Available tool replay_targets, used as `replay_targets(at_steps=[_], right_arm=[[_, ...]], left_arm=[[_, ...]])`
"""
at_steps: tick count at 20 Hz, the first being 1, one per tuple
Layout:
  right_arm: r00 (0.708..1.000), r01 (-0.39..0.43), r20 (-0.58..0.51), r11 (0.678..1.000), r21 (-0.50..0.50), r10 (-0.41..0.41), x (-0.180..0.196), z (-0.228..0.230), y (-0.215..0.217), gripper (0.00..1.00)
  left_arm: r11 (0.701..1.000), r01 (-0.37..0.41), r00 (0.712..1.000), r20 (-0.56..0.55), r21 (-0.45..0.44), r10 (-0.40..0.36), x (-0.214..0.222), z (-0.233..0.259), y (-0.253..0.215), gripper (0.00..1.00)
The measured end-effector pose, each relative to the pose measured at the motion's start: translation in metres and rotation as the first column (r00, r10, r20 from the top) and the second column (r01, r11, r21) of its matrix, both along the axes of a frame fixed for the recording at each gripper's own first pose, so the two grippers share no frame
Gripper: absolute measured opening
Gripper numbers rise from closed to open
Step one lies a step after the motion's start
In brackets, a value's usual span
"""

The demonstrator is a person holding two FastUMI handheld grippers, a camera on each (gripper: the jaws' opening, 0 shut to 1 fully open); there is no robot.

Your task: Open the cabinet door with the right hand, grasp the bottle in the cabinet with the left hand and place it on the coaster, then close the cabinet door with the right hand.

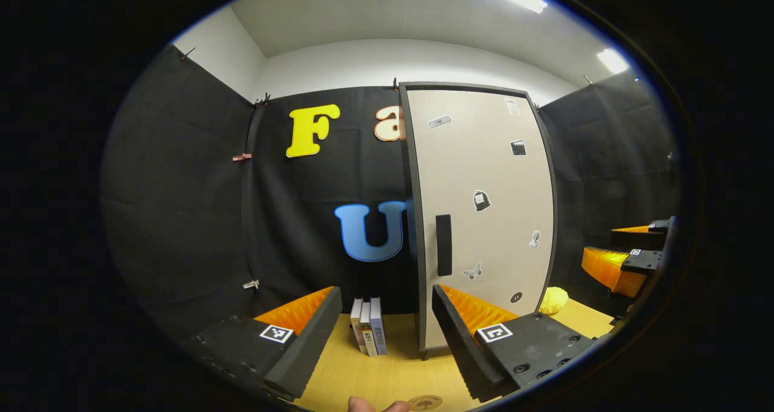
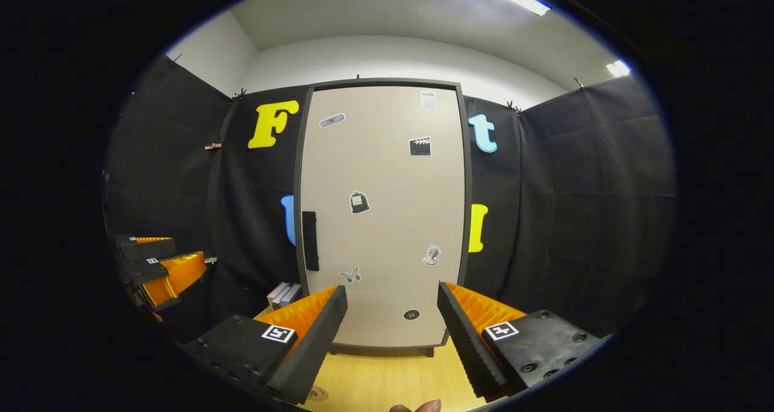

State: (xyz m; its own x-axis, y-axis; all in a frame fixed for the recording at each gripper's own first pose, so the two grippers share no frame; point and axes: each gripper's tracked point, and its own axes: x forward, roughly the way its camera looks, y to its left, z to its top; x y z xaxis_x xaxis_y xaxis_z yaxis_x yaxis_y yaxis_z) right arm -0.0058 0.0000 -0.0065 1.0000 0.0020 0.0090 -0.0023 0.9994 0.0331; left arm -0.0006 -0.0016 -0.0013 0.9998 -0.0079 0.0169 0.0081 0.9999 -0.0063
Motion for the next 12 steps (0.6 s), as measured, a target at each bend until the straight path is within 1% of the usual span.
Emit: replay_targets(at_steps=[3,7,12], right_arm=[[1.0,-0.001,0.008,1.0,0.011,0.001,0.001,0.001,0.001,0.98],[1.0,0.0,0.011,1.0,-0.009,0.0,0.005,0.0,0.002,0.98],[1.0,-0.02,-0.005,1.0,-0.003,0.02,0.014,-0.005,0.01,0.97]], left_arm=[[1.0,0.0,1.0,0.001,0.004,0.0,0.001,0.0,0.001,0.95],[1.0,0.005,1.0,0.003,0.005,-0.005,0.004,0.0,0.0,0.95],[1.0,0.009,1.0,0.001,0.004,-0.009,0.009,-0.002,0.0,0.95]])
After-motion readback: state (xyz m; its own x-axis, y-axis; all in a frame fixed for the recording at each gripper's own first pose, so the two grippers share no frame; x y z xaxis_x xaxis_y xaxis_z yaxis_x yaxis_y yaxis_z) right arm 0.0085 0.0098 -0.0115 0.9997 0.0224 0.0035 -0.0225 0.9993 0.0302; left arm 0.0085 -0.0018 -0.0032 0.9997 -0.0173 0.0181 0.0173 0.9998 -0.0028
